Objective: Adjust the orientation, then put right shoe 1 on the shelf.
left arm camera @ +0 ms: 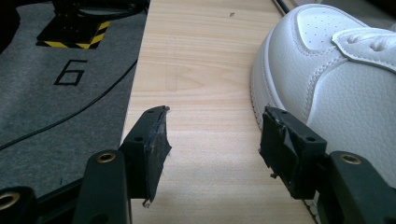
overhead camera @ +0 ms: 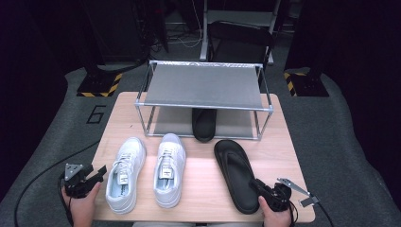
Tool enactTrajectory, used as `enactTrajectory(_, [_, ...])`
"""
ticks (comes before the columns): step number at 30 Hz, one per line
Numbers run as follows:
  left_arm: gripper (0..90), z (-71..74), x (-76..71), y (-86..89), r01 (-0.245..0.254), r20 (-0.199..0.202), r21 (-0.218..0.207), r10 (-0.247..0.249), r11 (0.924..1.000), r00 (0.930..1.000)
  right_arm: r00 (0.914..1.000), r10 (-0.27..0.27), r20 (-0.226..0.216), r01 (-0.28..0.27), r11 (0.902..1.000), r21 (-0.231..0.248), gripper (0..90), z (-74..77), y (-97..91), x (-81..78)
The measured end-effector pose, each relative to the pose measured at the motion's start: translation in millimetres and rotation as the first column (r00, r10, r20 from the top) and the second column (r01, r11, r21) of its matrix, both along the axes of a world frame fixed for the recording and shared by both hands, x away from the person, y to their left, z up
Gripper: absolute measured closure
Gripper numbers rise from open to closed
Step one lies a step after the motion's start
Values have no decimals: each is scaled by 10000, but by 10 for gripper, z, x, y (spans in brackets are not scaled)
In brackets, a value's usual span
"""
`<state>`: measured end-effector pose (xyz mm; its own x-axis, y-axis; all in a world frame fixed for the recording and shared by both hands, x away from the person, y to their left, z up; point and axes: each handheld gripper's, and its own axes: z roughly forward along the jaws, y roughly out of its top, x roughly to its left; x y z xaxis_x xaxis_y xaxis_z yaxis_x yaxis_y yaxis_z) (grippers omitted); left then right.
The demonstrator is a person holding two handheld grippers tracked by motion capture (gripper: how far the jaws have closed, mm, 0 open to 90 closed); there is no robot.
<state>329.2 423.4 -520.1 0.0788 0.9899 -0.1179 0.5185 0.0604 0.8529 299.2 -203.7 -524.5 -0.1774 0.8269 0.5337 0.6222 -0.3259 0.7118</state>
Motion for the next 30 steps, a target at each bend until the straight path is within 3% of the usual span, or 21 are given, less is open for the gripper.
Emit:
enactTrajectory(13, [412,2,3,1,50,8,47,-50,10000,10000,9983,-565,169,565,9984,-9,664,77,-23,80])
enactTrajectory(16, [412,2,3,-1,57,10,51,-57,10000,10000,9974,-664,290,661,9977,121,664,93,-18,133])
enactTrajectory(30, [412,-2,4,1,29,32,-20,-29,10000,10000,9919,-1179,462,1198,9919,-418,663,196,40,490])
